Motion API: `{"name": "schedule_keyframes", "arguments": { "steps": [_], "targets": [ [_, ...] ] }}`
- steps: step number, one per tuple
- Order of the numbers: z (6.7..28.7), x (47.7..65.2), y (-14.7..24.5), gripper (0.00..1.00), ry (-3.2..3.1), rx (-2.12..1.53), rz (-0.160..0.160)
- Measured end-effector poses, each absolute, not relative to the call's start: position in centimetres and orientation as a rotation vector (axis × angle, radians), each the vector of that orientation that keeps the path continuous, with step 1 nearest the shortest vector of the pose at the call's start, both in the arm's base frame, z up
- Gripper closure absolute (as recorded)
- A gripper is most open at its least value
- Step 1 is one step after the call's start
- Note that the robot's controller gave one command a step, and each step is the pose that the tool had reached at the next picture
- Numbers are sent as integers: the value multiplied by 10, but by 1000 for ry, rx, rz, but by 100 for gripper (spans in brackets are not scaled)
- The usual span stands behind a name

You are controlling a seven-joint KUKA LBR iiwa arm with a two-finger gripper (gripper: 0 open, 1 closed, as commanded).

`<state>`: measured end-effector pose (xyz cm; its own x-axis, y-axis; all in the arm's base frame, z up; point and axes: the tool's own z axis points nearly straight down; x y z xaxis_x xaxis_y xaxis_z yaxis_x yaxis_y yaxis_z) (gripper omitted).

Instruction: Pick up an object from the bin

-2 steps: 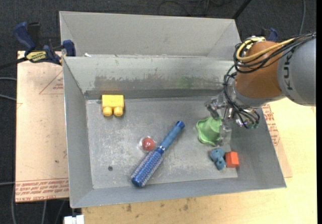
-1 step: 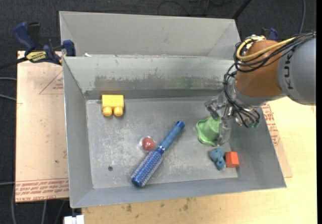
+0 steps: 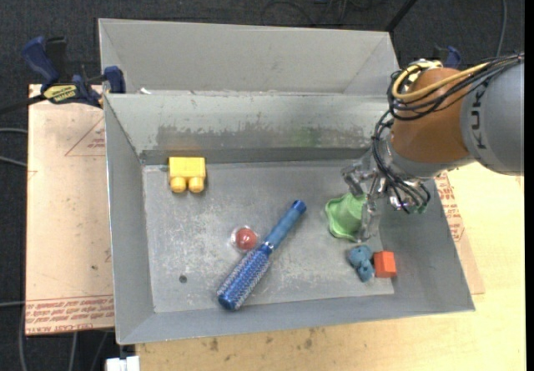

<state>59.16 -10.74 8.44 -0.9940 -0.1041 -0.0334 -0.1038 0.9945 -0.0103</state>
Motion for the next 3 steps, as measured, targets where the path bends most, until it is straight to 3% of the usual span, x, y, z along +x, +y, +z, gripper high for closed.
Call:
{"name": "schedule_keyframes", "arguments": {
  "steps": [1, 2, 3],
  "targets": [
    [81, 590, -107, 0, 3104, -161, -11],
    [84, 591, -106, 100, 3104, -162, -12],
    [250, 579, -102, 100, 3121, -225, -4]
  ]
}}
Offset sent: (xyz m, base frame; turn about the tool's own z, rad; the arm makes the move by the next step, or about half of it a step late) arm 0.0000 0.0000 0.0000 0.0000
